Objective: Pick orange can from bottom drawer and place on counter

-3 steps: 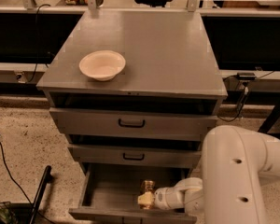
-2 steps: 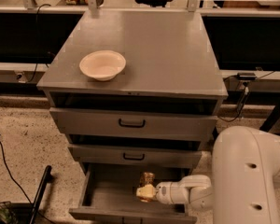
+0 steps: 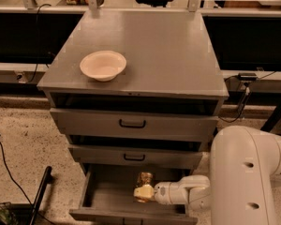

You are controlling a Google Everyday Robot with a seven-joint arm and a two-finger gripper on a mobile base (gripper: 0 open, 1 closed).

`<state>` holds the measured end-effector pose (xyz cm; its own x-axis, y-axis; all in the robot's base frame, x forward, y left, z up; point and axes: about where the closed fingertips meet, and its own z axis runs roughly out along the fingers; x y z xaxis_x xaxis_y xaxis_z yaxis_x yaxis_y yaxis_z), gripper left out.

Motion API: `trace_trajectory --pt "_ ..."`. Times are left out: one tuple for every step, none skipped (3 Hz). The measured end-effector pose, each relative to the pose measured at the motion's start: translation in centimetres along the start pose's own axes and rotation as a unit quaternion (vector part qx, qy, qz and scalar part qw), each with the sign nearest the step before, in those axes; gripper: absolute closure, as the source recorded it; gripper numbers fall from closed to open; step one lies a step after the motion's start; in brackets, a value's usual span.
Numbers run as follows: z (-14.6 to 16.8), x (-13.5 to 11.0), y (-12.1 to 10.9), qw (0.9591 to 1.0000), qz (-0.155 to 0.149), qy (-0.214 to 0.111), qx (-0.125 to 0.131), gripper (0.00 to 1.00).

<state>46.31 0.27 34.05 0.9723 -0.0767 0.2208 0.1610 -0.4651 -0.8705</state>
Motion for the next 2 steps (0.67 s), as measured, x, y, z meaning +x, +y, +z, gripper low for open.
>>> trace_trajectory --pt "0.0 -0.2 -4.2 0.9985 -0.040 -0.022 0.029 1.00" --pt "-2.5 0.5 -11.8 0.9913 -0.111 -0.028 0.065 1.00"
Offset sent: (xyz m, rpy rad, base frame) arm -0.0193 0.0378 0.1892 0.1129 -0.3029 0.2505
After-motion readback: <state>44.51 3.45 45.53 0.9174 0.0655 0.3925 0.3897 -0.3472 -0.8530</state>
